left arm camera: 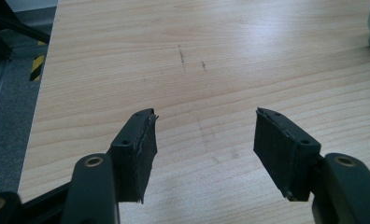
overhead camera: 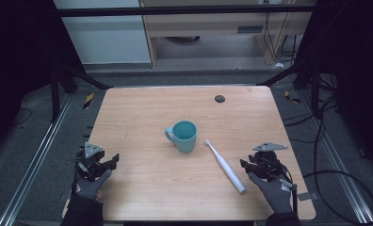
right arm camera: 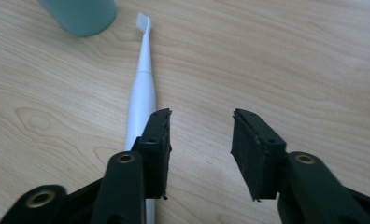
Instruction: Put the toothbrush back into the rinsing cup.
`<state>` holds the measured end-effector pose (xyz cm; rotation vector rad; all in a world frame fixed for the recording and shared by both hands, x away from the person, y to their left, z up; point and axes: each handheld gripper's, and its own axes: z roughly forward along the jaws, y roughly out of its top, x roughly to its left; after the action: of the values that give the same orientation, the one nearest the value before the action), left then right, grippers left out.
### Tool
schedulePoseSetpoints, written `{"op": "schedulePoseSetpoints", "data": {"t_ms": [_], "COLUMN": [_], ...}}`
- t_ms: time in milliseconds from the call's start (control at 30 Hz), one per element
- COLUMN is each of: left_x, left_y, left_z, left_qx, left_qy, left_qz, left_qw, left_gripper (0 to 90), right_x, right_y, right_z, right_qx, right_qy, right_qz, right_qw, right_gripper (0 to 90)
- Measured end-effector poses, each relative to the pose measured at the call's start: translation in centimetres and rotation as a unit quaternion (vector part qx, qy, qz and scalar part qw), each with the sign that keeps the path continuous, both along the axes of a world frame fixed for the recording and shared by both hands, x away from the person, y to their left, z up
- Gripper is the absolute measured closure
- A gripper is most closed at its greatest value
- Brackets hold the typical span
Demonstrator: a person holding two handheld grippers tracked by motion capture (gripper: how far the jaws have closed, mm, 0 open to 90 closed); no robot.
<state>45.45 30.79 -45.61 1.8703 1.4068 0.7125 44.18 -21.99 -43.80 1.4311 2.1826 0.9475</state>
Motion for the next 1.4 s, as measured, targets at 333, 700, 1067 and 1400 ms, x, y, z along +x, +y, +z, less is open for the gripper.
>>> {"op": "schedulePoseSetpoints", "data": {"t_ms": [333, 700, 1067, 1400], "left_x": [0.1, 0.2, 0.2, 0.2], "left_y": [0.1, 0.1, 0.0, 0.0], "left_z": [-0.1, -0.2, -0.1, -0.1], "left_qx": [-0.001, 0.001, 0.001, 0.002], "left_qy": [0.004, 0.009, 0.008, 0.008], "left_qz": [-0.002, -0.006, -0.007, -0.007], "left_qw": [1.0000, 0.9999, 0.9999, 0.9999], "left_gripper": [37.0, 36.5, 36.0, 36.0], "right_x": [1.6, 2.8, 3.8, 4.4], "right_y": [1.8, 4.2, 5.9, 6.5], "right_z": [2.9, 3.3, 1.3, 0.0], "right_qx": [-0.025, -0.054, -0.087, -0.105], "right_qy": [0.014, 0.059, 0.105, 0.143], "right_qz": [0.021, 0.049, 0.064, 0.074], "right_qw": [0.9994, 0.9956, 0.9886, 0.9813], "right_gripper": [46.0, 42.7, 44.2, 47.5]}}
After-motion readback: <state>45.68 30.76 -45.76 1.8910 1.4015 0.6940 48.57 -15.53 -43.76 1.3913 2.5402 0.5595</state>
